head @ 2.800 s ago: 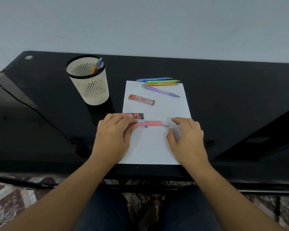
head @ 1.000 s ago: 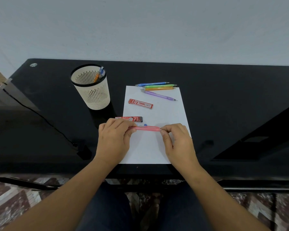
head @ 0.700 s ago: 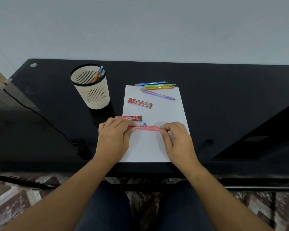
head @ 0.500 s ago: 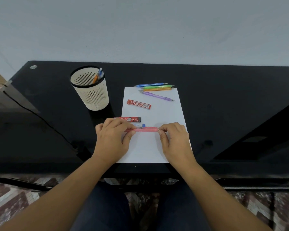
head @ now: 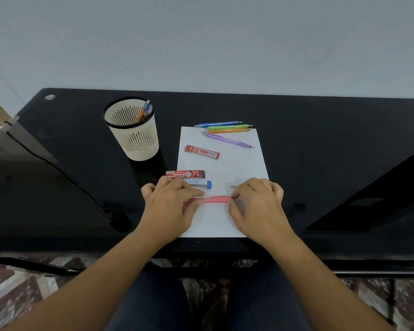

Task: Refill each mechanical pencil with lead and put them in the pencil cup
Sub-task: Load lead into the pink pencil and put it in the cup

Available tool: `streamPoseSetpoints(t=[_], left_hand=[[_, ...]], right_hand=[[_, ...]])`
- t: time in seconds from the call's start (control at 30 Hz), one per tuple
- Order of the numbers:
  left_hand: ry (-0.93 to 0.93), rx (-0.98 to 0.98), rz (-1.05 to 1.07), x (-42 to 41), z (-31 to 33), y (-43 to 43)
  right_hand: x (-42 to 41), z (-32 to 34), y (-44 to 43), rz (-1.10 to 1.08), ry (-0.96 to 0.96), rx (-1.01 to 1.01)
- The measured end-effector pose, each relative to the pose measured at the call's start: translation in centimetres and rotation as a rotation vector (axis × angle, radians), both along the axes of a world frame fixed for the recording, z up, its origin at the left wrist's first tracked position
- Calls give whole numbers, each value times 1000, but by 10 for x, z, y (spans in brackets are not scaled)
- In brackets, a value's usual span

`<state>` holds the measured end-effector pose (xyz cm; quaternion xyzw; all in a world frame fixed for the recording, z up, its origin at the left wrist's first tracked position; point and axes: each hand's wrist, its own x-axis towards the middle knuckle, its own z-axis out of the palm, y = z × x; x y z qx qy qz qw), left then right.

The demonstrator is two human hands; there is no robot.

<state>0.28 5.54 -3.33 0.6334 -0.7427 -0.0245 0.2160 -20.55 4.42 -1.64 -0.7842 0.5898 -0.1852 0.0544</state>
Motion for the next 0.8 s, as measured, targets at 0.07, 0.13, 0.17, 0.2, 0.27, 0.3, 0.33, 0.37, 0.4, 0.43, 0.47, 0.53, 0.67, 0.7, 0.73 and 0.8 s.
streamPoseSetpoints(t=[0.07,0.13,0.17,0.2,0.27,0.3,0.33,0.37,0.4,0.43,0.47,0.53,0.67,0.7,0.73,0.8], left_hand=[[21,-12,28,1,5,-3],[43,-46,51,3,10,-9],[43,-59,63,5,12,-12],[31,-60,75,8,15,-15],[-13,-53,89,13,18,-21],[-33,-44,92,15,20,-24],[-47,-29,94,17,22,-26],[-55,-11,94,19,23,-27],[-65,9,92,21,24,-28],[-75,29,86,23,24,-29],[-82,44,80,24,24,-30],[-84,59,70,26,24,-30],[-89,69,58,27,22,-29],[-85,67,56,28,21,-29],[-82,68,56,28,22,-30],[-83,83,59,28,24,-30]], right_hand=[[3,4,-2,4,3,7],[7,9,-5,12,13,17],[9,12,-8,20,22,21],[12,14,-11,32,31,25],[16,18,-18,57,45,39],[18,20,-21,69,53,55],[20,20,-24,81,60,72],[22,19,-27,94,65,89],[24,19,-30,106,70,105],[26,18,-33,118,73,119],[28,17,-35,128,73,132],[32,16,-40,144,71,155],[38,16,-50,160,109,217],[40,17,-52,161,119,232],[42,17,-55,161,125,248],[45,20,-59,176,142,272]])
